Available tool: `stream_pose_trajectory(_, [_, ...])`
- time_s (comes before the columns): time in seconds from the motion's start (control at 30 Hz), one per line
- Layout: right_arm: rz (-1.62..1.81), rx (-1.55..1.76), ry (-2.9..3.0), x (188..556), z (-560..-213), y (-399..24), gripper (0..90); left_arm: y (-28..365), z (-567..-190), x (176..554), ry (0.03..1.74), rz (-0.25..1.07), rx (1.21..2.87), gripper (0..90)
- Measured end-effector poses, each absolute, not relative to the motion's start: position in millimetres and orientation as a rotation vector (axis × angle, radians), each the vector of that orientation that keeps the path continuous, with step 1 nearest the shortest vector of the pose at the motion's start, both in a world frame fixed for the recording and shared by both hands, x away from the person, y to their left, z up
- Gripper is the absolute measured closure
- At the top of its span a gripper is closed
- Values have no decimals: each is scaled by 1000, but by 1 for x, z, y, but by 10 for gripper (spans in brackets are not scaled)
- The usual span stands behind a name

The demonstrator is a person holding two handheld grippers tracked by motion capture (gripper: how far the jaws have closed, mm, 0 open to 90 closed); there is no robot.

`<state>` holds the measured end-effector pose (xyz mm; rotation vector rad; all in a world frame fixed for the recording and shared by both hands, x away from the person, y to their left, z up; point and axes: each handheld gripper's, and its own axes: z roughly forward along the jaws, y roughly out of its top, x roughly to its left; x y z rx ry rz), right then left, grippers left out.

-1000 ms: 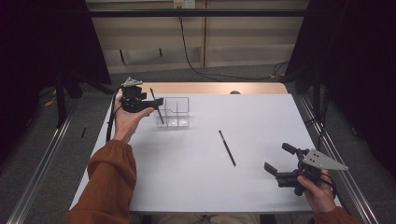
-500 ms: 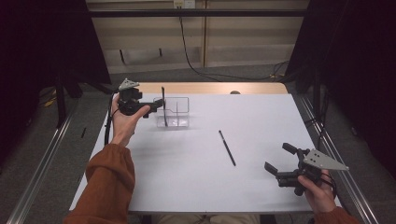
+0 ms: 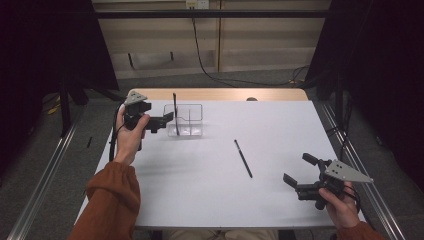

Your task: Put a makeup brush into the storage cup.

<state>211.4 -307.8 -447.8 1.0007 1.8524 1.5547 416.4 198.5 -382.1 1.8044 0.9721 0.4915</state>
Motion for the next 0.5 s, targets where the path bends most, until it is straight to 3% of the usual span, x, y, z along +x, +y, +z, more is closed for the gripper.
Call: stream_pose_trajectory(0.5, [1552, 1003, 1851, 212, -448, -308, 0, 215, -379, 381, 920, 493, 1733, 38])
